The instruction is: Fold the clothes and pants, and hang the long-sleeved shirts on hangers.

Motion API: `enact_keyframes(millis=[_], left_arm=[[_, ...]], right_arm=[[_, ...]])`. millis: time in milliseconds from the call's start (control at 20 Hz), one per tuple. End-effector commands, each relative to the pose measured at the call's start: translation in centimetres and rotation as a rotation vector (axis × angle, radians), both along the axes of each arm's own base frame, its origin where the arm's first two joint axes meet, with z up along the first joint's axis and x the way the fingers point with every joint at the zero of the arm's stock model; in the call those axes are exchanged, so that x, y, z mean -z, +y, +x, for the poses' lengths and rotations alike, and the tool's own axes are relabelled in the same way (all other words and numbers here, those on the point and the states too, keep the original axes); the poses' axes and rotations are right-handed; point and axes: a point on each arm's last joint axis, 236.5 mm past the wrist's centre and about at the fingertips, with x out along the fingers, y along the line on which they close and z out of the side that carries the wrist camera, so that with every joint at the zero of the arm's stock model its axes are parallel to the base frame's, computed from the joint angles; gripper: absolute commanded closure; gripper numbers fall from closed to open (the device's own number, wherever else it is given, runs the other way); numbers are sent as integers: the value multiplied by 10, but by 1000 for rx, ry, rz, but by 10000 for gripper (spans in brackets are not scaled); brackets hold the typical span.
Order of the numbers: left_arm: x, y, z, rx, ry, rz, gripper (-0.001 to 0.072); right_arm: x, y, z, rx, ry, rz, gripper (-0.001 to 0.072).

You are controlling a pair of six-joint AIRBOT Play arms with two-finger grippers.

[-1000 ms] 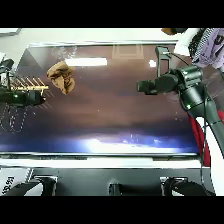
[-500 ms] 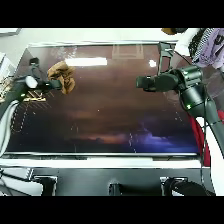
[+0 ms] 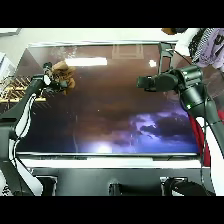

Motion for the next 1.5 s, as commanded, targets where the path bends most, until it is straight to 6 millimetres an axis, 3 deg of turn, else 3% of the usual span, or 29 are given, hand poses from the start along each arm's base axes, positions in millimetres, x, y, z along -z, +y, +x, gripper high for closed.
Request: enact_keyframes(millis=[0, 200, 300, 450, 550, 600, 700, 750, 800, 850, 950, 1100, 1200, 1300, 1450], left_arm=[[-19, -42, -49, 114, 220, -98, 698], [-106, -199, -82, 313, 176, -455, 698], [-127, -271, -113, 392, 197, -513, 698], [-122, -374, -180, 502, 287, -529, 697], [-113, -432, -223, 553, 321, -537, 697], [-108, -453, -241, 578, 329, -532, 697], [-90, -469, -265, 577, 354, -468, 695], [-86, -469, -269, 583, 356, -442, 634], [-89, -465, -268, 581, 359, -439, 401], [-101, -455, -263, 582, 348, -438, 147], [-137, -417, -239, 590, 274, -403, 116], [-195, -307, -195, 508, 142, -227, 116], [-233, -242, -180, 451, 72, -165, 117], [-259, -194, -174, 401, 25, -150, 116], [-271, -144, -162, 314, -4, -141, 117]], right_arm=[[-5, -1, 3, 0, -22, -5, 682], [-10, -12, -22, 27, 43, -17, 683], [-22, -32, -41, 47, 54, -77, 683], [-54, -84, -65, 106, 8, -254, 683], [-77, -120, -81, 163, -28, -363, 679], [-87, -133, -87, 190, -49, -400, 649], [-97, -147, -96, 217, -82, -434, 620], [-94, -146, -97, 214, -92, -429, 612], [-87, -145, -97, 223, -93, -410, 480], [-76, -144, -97, 243, -79, -392, 260], [-53, -146, -94, 279, -8, -335, 249], [-27, -178, -85, 419, 94, -45, 247], [-6, -187, -76, 400, 155, 236, 248], [20, -172, -67, 287, 208, 522, 249], [86, -134, -76, 148, 374, 695, 247]])
